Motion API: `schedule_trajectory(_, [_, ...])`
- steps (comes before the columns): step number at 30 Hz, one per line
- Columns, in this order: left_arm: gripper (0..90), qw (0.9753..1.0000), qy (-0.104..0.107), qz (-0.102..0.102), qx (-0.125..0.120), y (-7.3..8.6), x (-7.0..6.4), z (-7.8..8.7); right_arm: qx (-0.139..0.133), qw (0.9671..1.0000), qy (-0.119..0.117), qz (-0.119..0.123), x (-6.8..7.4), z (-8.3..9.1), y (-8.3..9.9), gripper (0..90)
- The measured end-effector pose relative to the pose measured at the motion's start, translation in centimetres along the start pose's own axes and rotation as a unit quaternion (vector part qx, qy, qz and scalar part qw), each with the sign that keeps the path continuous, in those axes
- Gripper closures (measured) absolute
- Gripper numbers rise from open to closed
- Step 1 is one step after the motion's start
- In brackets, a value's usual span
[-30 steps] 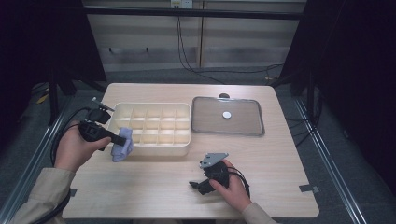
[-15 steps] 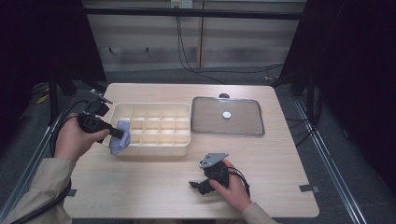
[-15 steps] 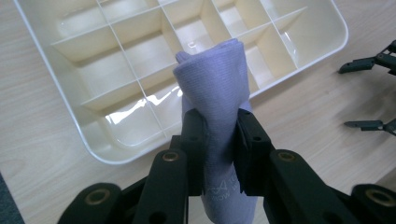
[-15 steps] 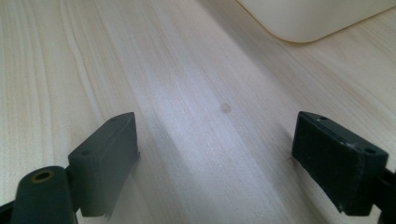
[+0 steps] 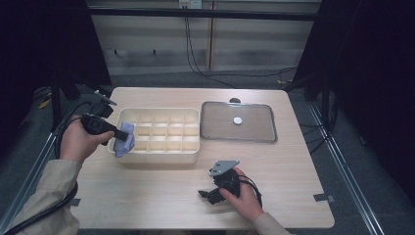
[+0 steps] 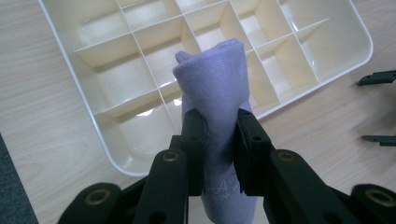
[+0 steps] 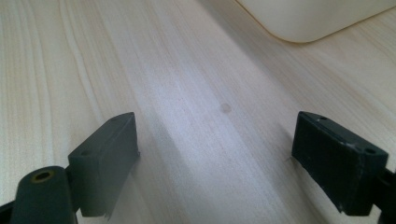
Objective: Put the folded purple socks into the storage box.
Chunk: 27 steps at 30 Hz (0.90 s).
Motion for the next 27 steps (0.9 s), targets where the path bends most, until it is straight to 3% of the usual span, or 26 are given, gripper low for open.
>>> schedule_trajectory(27, [75.6, 0.9996, -0.023, 0.015, 0.005, -0.8, 2.1, -1.9, 0.0, 1.0, 0.0, 0.0, 0.0, 0.0, 0.0, 13.8])
Point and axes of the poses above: each handheld gripper's, and its own axes: z roughly backward along the jaws, y roughly out of its underside, x roughly to its left, the point moved 2 cm from there along -z, roughly forward along the jaws, and after that the axes turned 4 degrees about -z, right-handed, at the moved point
